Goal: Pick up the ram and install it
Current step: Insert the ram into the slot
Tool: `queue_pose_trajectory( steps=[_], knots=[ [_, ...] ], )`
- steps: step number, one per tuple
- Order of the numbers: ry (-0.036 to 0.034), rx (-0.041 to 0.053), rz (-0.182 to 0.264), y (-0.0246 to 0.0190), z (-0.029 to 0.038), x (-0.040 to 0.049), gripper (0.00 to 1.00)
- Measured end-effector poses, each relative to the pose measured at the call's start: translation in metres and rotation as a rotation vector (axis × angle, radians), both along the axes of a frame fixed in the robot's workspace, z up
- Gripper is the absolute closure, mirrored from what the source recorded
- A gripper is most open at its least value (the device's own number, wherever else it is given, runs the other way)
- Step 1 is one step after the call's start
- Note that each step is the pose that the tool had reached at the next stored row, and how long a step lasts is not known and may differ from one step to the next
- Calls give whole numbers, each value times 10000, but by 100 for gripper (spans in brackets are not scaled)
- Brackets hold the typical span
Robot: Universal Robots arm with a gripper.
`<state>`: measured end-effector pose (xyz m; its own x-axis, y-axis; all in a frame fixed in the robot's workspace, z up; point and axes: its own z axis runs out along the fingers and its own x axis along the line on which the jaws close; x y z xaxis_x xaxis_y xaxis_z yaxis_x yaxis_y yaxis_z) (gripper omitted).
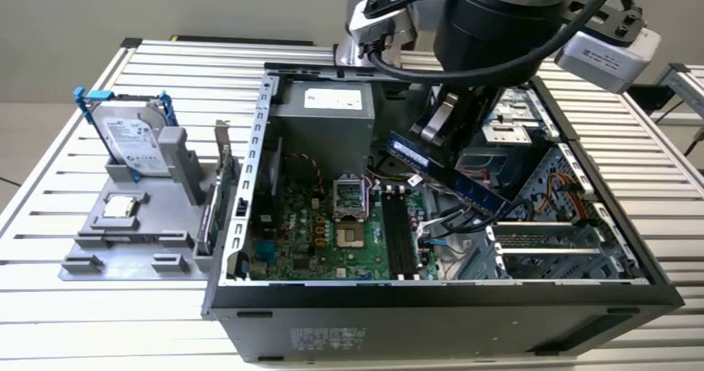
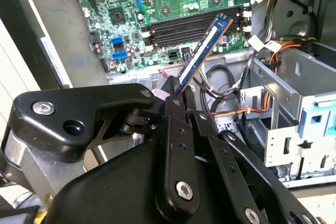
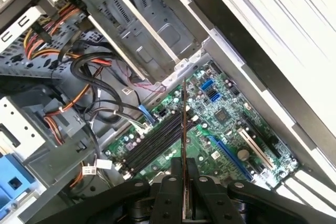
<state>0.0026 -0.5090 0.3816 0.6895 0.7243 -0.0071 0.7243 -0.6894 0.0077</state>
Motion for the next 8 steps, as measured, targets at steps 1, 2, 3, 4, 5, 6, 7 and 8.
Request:
queue_pose_trajectory(
  steps=[1, 2, 3, 4, 5, 6, 7, 8],
  knots=[
    [0, 0, -97, 0, 0, 0, 100],
    [0, 0, -200, 0, 0, 0, 100],
    [0, 0, -303, 0, 0, 0, 100],
    [0, 0, -400, 0, 0, 0, 100],
    [0, 0, -500, 0, 0, 0, 100],
    [0, 0, -602, 0, 0, 0, 100],
    [0, 0, -705, 0, 0, 0, 100],
    [0, 0, -806, 0, 0, 0, 100]
  ],
)
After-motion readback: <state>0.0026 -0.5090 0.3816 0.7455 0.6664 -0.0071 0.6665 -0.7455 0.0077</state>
